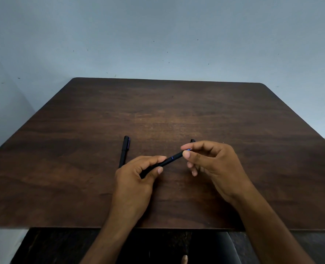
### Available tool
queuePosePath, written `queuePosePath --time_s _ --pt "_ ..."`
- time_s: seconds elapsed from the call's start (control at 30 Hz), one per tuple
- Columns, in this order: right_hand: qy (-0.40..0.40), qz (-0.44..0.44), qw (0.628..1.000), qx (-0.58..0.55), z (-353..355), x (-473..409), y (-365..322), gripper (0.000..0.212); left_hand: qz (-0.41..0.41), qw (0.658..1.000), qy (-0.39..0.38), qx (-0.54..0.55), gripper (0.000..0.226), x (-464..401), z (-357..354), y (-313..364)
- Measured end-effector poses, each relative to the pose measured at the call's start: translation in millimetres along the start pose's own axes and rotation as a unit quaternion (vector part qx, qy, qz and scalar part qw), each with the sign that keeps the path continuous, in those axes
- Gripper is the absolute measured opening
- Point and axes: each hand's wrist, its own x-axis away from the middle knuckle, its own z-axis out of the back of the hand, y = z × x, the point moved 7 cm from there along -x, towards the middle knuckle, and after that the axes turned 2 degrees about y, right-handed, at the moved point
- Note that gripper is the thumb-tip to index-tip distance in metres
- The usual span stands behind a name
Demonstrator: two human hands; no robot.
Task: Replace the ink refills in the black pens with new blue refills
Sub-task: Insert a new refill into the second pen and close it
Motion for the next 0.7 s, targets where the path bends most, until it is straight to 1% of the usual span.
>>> queuePosePath --time_s 0.1,0.17,0.27,0.33,0.4,0.47,0.53,0.63,0.7 --pt "0.021 -0.002 1.0 0.013 1.7 -0.2 1.6 0.027 -0.001 1.0 -0.002 0.0 0.033 0.2 -1.0 0.8" --pt "0.039 0.004 0.998 0.043 2.8 -0.1 0.4 0.027 -0.003 1.0 -0.002 0.0 0.033 0.4 -0.7 1.7" --pt "0.064 0.021 0.992 0.106 1.2 0.3 -3.1 0.035 0.0 1.0 -0.002 -0.002 0.033 0.2 0.4 0.7" --pt "0.073 0.03 0.989 0.126 0.8 0.9 -4.4 0.039 0.003 1.0 -0.002 0.008 0.033 -0.1 0.1 0.1" --pt "0.06 0.027 0.994 0.091 1.2 1.1 -4.2 0.038 0.003 1.0 -0.002 0.013 0.033 0.0 -0.3 0.5" --pt "0.019 0.023 0.999 0.042 -0.8 0.9 -2.8 0.036 0.005 1.0 -0.003 0.013 0.033 -0.4 -0.6 0.4" --pt "-0.009 0.018 1.0 0.008 -3.1 0.2 -0.6 0.029 0.007 1.0 -0.004 0.012 0.033 -0.3 -0.3 -0.5" --pt "0.004 0.011 1.0 -0.002 -2.8 -1.2 1.4 0.02 0.004 1.0 -0.004 0.01 0.033 0.0 -0.3 -0.8" --pt "0.029 0.012 0.999 0.013 -1.6 -1.2 2.1 0.02 0.005 1.0 -0.004 0.012 0.033 0.0 -0.6 -0.3"
